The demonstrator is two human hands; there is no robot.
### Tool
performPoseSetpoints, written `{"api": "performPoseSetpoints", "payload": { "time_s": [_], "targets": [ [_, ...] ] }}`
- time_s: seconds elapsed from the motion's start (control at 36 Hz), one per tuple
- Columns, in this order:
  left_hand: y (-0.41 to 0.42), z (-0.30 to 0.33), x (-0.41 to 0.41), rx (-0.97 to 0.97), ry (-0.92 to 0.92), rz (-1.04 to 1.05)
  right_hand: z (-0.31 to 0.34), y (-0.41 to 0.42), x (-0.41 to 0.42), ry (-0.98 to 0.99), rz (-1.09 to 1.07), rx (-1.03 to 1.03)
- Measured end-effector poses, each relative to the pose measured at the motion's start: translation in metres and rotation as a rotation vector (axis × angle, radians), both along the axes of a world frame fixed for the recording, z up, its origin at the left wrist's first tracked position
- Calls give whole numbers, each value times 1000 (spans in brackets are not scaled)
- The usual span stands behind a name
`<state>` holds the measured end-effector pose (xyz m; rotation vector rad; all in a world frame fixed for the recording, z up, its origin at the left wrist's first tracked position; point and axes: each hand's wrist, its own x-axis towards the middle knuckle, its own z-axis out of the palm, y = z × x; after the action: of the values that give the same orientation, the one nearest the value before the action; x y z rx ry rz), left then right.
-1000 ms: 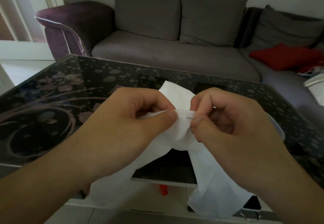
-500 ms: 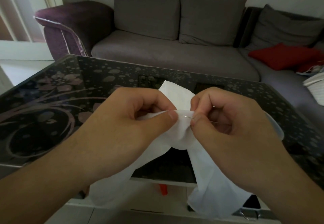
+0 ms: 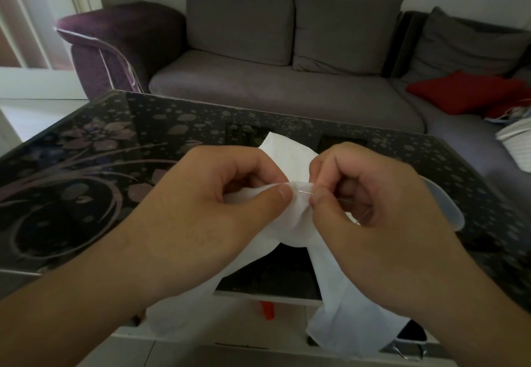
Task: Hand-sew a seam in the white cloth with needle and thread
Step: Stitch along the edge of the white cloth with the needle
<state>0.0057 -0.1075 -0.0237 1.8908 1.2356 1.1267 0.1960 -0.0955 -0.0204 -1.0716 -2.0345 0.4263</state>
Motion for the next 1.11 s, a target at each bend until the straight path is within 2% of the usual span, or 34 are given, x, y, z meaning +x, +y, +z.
{"api": "performPoseSetpoints", "payload": {
  "time_s": [0.44,0.78,1.11],
  "targets": [
    [-1,3,0,24,31,0,-4,2,-2,-17,12,6],
    [-2,3,0,-36,-6,40,4,4,1,156,24,-318],
    [-1,3,-1,-29,4,37,7,6,3,231,76,-391]
  ]
}}
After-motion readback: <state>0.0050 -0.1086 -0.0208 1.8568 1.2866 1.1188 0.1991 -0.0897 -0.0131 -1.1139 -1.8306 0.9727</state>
